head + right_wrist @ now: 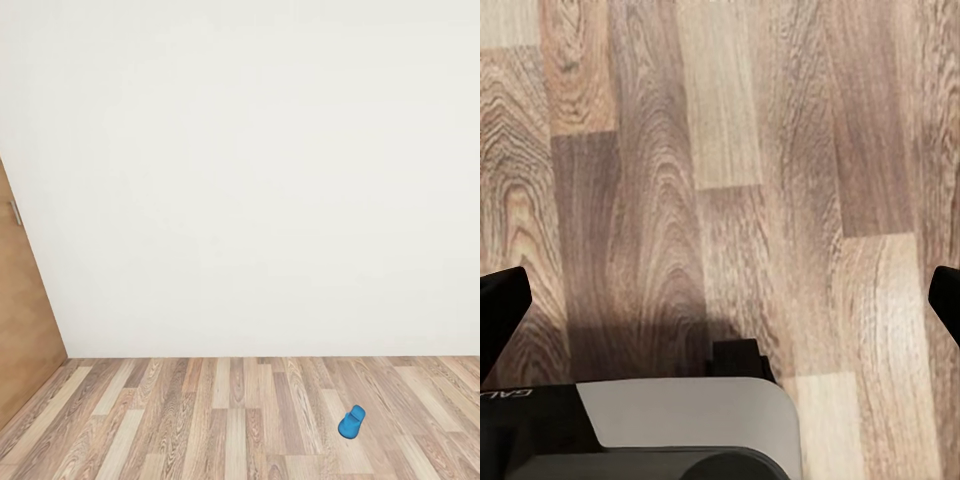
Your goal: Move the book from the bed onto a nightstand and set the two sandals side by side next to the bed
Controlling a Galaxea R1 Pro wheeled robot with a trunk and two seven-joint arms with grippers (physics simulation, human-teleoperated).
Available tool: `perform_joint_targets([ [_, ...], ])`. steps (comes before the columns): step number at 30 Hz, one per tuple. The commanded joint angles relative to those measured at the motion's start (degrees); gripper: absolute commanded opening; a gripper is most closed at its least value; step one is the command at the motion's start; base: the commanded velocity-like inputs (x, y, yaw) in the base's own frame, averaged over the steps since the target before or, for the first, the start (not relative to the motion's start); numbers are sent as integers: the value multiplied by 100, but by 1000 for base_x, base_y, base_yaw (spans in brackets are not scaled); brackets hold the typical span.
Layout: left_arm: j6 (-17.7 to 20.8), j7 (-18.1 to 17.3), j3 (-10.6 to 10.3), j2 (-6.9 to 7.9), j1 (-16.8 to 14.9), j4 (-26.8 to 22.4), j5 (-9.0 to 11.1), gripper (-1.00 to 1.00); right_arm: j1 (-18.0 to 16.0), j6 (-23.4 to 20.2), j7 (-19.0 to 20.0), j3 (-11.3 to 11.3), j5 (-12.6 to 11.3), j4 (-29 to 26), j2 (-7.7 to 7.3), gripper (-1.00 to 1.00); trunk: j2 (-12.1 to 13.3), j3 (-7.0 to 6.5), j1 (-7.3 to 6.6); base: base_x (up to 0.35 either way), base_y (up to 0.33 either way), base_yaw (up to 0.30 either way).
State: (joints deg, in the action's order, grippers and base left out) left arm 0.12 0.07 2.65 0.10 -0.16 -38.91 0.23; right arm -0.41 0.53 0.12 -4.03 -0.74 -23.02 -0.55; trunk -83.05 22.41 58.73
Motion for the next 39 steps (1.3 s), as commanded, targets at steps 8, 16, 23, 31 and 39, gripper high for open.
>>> perform_joint_targets([
  [8,-8,-16,285,-1,-1,-2,-1,100,-2,8,7,-11,-5,-1,2,100,-3,6,0,0,0,-60],
  [16,-3,-16,298,-5,-1,-2,-5,100,-3,8,-1,-11,-5,12,8,100,-3,-1,0,0,0,-231],
  [23,-3,-16,298,-2,-1,-2,-5,100,-3,8,0,-11,-5,22,11,100,-3,-20,0,0,0,-253],
  [31,-3,-16,298,-2,-1,-2,-5,100,-2,8,-2,-11,-5,34,11,100,-3,-44,0,0,0,-252],
  [39,-8,-16,305,-1,-1,183,-10,100,-3,8,-3,-11,-5,34,10,100,-3,-69,0,0,0,-247],
])
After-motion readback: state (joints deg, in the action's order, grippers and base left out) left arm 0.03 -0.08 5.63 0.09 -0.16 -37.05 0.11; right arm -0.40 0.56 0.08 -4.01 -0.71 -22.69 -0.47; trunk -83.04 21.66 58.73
